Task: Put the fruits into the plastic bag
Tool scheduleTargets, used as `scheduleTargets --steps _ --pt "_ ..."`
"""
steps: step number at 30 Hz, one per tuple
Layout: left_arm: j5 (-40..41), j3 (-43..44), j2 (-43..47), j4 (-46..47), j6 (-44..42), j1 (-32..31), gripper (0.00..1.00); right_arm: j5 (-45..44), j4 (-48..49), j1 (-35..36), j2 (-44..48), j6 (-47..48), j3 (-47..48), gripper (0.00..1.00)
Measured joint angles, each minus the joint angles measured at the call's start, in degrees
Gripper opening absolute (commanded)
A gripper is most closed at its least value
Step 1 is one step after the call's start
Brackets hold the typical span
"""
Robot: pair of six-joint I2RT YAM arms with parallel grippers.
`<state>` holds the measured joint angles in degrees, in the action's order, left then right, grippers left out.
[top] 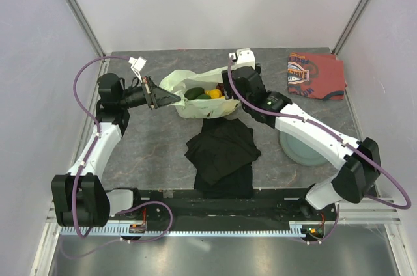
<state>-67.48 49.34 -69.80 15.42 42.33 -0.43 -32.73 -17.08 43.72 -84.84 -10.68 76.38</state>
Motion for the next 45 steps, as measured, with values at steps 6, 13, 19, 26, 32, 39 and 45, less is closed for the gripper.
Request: scheduleTargets --steps 6,13,19,26,32,39,45 --pt "0.2 0.3 -0.8 -1.7 -0.7 0.0 0.01 -0.5 -0.5 -0.9 -0.5 0.0 0.3 0.8" --pt "1.0 0.4 -0.9 -2.6 -1.3 0.0 0.02 -2.3 -0.1 -0.7 5.1 0.0 0.1 0.8" --pt "1.2 0.4 -1.0 -3.1 -1.6 0.0 0.02 -5.0 0.0 -0.8 6.0 -0.4 -0.5 0.74" --pt "1.4 0.5 -1.1 -3.1 -1.9 0.0 0.01 -4.5 -0.3 -1.6 2.7 -0.9 -1.1 0.05" --pt "3.9 6.3 -5.5 -5.3 -2.7 0.8 0.01 -0.7 -2.4 -4.8 -1.4 0.4 3.8 0.0" --pt "11.7 19.8 -8.9 -5.6 -2.1 2.0 0.02 3.7 -2.8 -10.0 -7.0 4.8 26.1 0.0" --pt "14.6 23.1 -11.2 -4.2 -2.2 1.9 0.02 6.3 -1.5 -12.9 -7.2 6.0 28.7 0.0"
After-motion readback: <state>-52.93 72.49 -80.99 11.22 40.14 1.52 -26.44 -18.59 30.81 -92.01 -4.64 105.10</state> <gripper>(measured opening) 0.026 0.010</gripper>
